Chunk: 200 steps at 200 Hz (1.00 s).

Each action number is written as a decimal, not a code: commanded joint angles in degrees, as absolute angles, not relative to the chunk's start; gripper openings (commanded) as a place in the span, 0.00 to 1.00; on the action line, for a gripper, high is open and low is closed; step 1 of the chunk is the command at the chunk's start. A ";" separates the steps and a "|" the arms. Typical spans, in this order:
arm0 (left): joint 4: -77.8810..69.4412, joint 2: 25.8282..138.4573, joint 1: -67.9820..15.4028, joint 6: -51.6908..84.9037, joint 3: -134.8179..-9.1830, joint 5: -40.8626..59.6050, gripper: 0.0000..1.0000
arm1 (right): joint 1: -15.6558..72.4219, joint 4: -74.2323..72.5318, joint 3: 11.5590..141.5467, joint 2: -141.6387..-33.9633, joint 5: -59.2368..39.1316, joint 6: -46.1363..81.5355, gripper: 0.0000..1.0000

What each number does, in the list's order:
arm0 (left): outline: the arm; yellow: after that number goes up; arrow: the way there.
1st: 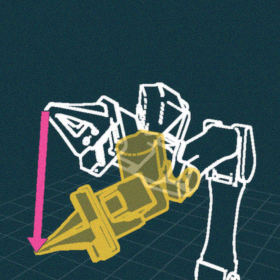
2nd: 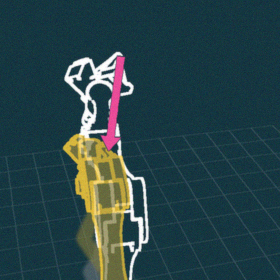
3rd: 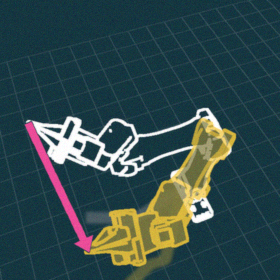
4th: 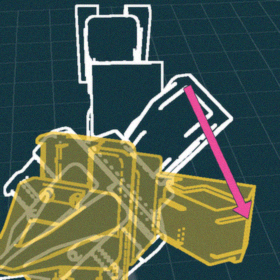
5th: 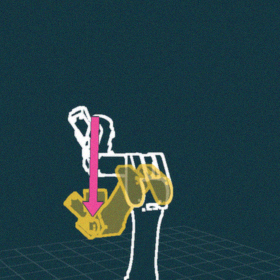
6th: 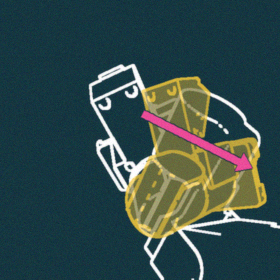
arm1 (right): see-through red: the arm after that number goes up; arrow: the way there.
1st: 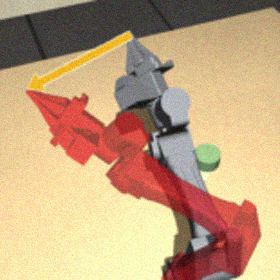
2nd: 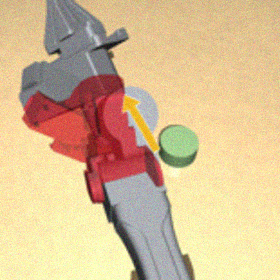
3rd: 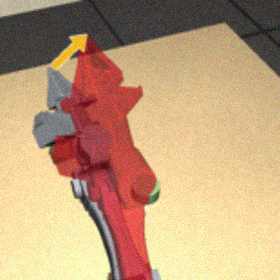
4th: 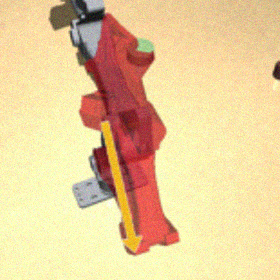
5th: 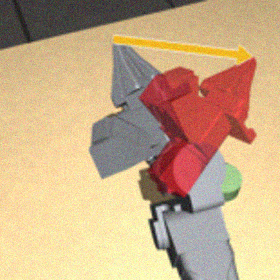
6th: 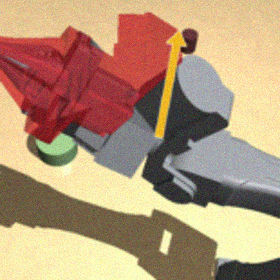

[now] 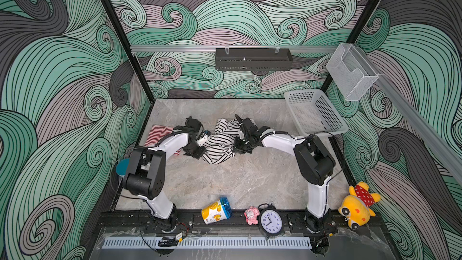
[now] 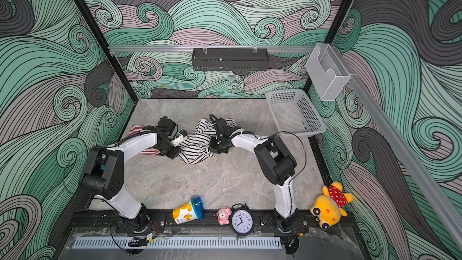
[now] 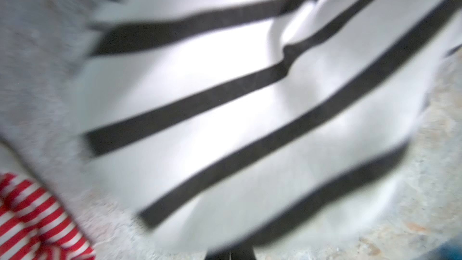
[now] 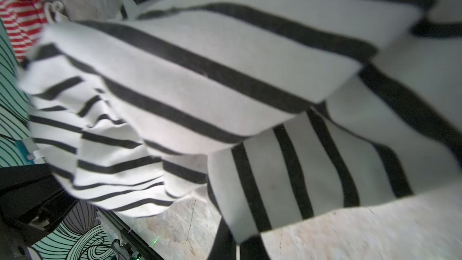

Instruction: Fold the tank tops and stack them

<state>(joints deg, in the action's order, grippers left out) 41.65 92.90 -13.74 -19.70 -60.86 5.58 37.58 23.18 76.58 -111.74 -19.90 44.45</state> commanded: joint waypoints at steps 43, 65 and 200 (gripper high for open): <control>51.03 78.55 -12.48 -20.63 -63.06 8.74 0.00 | 32.46 30.43 73.07 -100.59 -15.67 40.57 0.09; 52.81 75.62 -12.39 -21.09 -62.75 10.45 0.00 | 32.49 31.32 71.86 -98.53 -14.01 40.34 0.22; 45.36 84.29 -10.56 -23.12 -52.14 1.92 0.46 | 35.84 28.27 64.88 -98.19 -15.32 40.67 0.34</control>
